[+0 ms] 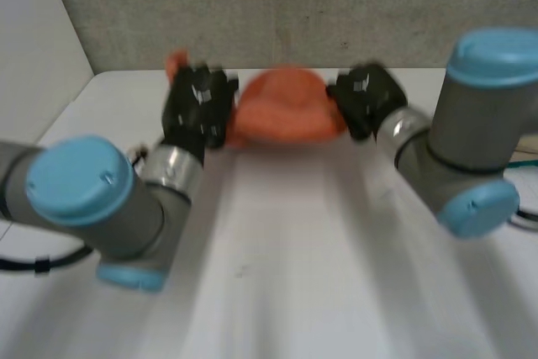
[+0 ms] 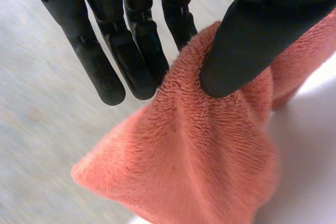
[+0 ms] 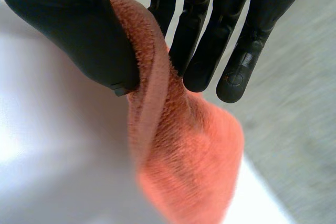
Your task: Fold the laundry.
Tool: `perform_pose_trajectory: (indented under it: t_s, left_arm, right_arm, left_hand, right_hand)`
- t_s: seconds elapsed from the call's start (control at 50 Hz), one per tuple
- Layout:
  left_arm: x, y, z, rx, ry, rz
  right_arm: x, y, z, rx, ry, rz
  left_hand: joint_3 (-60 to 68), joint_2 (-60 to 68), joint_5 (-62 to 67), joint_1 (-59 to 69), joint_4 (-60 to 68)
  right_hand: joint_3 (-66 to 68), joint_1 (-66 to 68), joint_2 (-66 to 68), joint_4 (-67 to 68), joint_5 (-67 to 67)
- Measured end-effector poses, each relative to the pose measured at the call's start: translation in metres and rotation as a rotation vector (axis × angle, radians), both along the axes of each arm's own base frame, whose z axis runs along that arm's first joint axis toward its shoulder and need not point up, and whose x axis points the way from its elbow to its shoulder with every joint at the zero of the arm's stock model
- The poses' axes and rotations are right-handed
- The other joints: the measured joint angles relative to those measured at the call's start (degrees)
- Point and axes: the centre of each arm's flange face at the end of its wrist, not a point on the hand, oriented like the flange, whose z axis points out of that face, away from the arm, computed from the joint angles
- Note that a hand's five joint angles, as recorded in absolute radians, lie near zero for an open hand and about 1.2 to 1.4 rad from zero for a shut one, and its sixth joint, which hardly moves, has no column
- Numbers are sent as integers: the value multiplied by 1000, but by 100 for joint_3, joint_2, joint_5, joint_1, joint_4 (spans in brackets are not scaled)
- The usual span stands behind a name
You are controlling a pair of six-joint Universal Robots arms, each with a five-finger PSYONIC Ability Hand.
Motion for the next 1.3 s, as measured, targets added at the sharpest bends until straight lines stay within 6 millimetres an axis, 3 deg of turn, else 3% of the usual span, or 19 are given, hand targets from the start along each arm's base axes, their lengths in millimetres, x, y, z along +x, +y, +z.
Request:
perform_pose_trajectory:
  t_s: [0.02, 0.04, 0.06, 0.1, 0.12, 0.16, 0.18, 0.2, 0.26, 0.34, 0.4, 0.5, 0.54, 0.66, 0.88, 1.22, 1.3]
  left_arm:
    - [0, 0, 0, 0, 0, 0]
    - [2, 9, -15, 52, -36, -9]
    - [3, 21, -34, 122, -85, -25]
    - [3, 28, -44, 164, -115, -34]
    - [4, 39, -57, 228, -161, -46]
    - [5, 44, -62, 264, -188, -50]
    - [7, 49, -63, 303, -217, -51]
    - [8, 50, -61, 311, -222, -50]
    - [11, 50, -45, 322, -225, -38]
    - [21, 33, -12, 282, -184, 4]
    - [34, 8, 14, 229, -138, 36]
    - [46, -20, 28, 195, -114, 24]
    - [56, -40, 23, 214, -119, -4]
    - [76, -66, -4, 319, -141, -8]
    - [102, -81, -52, 482, -169, 38]
    - [104, -98, -92, 541, -191, 46]
    - [103, -104, -96, 504, -202, 46]
  right_arm:
    - [0, 0, 0, 0, 0, 0]
    - [-2, 4, -9, 28, 18, 3]
    - [-9, 14, -34, 102, 67, 11]
    - [-12, 18, -45, 127, 84, 14]
    - [-16, 22, -58, 154, 105, 16]
    - [-19, 23, -63, 164, 113, 16]
    - [-24, 26, -73, 182, 126, 13]
    - [-25, 27, -75, 186, 129, 12]
    - [-31, 30, -84, 206, 138, 10]
    - [-38, 37, -90, 232, 140, 21]
    - [-46, 44, -86, 245, 130, 42]
    - [-55, 46, -81, 247, 118, 48]
    - [-63, 46, -78, 247, 111, 41]
    - [-70, 40, -77, 243, 105, 21]
    - [-79, 26, -77, 244, 99, -28]
    - [-79, 26, -81, 259, 94, -32]
    - [-79, 26, -81, 260, 93, -32]
  left_hand:
    - [0, 0, 0, 0, 0]
    - [0, 0, 0, 0, 0]
    - [-647, -662, -486, -537, -652]
    - [-647, -662, -486, -537, -652]
    - [-1894, -1985, -1798, -1995, -1924]
    - [-1894, -1985, -1798, -1995, -1924]
    - [-3670, -3778, -3623, -3843, -3717]
    - [-4422, -4494, -4402, -4528, -4490]
    - [-4769, -4803, -4778, -4652, -4817]
    - [-4771, -4803, -4778, -4652, -4817]
    - [-4767, -4799, -4775, -4649, -4815]
    - [-4757, -4788, -4716, -4634, -4801]
    - [-4370, -4379, -4251, -4214, -4380]
    - [-3223, -3225, -3094, -2979, -3193]
    - [-3192, -3196, -3067, -2984, -3160]
    - [-3187, -3189, -3063, -2984, -3158]
    - [-1192, -1140, -1103, -809, -1175]
  right_hand:
    - [0, 0, 0, 0, 0]
    - [0, 0, 0, 0, 0]
    - [0, 0, 0, 0, 0]
    - [0, 0, 0, 0, 0]
    - [0, 0, 0, 0, 0]
    - [0, 0, 0, 0, 0]
    - [0, 0, 1, 0, 0]
    - [0, 0, 0, 0, 0]
    - [0, 0, 0, 0, 0]
    - [0, 0, 0, 0, 0]
    - [0, 0, 0, 0, 0]
    - [0, 0, 0, 0, 0]
    - [0, 0, 0, 0, 0]
    - [0, 0, 0, 0, 0]
    - [0, 0, 0, 1, 0]
    - [0, 0, 0, 0, 0]
    - [0, 0, 0, 1, 0]
